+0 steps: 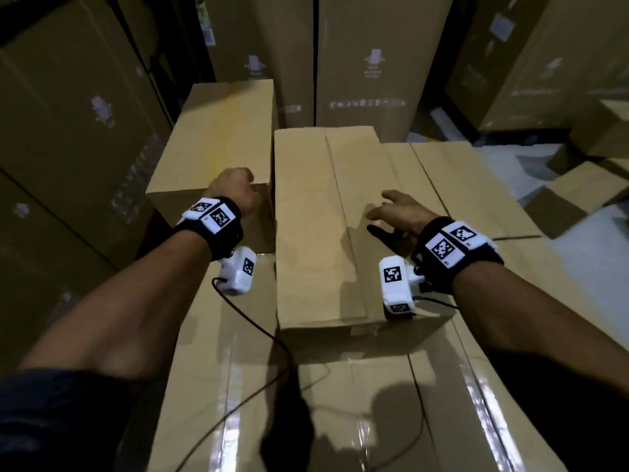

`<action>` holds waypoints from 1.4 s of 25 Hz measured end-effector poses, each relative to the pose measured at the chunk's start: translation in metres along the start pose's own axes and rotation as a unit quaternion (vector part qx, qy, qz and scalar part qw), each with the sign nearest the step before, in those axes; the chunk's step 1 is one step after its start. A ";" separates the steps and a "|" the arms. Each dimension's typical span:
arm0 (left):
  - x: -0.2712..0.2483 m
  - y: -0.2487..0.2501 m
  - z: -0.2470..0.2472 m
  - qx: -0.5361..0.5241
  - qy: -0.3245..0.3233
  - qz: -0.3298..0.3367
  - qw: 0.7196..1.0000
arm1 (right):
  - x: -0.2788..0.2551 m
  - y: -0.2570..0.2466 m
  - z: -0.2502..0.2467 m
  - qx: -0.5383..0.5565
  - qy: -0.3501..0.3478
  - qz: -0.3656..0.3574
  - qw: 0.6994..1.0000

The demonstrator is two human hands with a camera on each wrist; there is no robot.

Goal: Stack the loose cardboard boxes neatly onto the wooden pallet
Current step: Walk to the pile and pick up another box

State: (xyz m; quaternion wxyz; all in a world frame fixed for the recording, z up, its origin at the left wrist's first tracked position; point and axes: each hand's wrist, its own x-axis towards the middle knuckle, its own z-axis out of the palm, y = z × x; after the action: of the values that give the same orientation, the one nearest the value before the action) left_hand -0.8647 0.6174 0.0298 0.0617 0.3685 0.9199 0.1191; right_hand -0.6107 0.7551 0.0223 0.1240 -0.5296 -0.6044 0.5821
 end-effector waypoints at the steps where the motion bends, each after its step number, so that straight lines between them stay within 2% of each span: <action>1: 0.000 -0.005 0.003 0.039 -0.002 0.026 0.999 | -0.019 0.004 0.003 -0.009 -0.009 -0.004 1.000; 3: 0.004 -0.013 0.011 0.093 -0.003 0.068 0.993 | -0.054 0.012 0.012 -0.059 -0.035 -0.041 0.997; 5: 0.010 -0.018 0.020 0.120 0.011 0.102 0.987 | -0.085 0.022 0.025 -0.183 -0.064 -0.101 0.976; 8: 0.021 -0.023 0.039 0.138 0.012 0.138 0.981 | -0.112 0.051 0.041 -0.405 -0.091 -0.127 0.901; 10: 0.029 -0.027 0.050 0.151 0.000 0.144 0.978 | -0.123 0.066 0.049 -0.483 -0.092 -0.132 0.860; 12: 0.033 -0.028 0.059 0.151 0.000 0.155 0.976 | -0.130 0.079 0.055 -0.524 -0.074 -0.140 0.837; 16: 0.040 -0.028 0.071 0.134 0.010 0.160 0.978 | -0.128 0.099 0.067 -0.555 0.029 -0.163 0.815; 18: 0.045 -0.025 0.075 0.118 0.009 0.158 0.980 | -0.127 0.106 0.072 -0.570 0.057 -0.173 0.801; 21: 0.057 -0.022 0.077 0.113 0.006 0.161 0.980 | -0.126 0.109 0.072 -0.577 0.064 -0.177 0.795; 24: 0.069 -0.021 0.080 0.100 0.032 0.151 0.983 | -0.125 0.111 0.071 -0.581 0.065 -0.180 0.791; 35: 0.071 -0.020 0.095 0.111 0.061 0.171 0.977 | -0.114 0.100 0.070 -0.570 0.053 -0.181 0.799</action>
State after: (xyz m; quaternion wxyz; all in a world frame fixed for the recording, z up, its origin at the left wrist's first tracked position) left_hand -0.9100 0.6693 -0.0683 -0.0568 0.5170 0.8528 0.0472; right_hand -0.5680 0.6015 -0.0287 -0.0651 -0.4157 -0.9045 0.0699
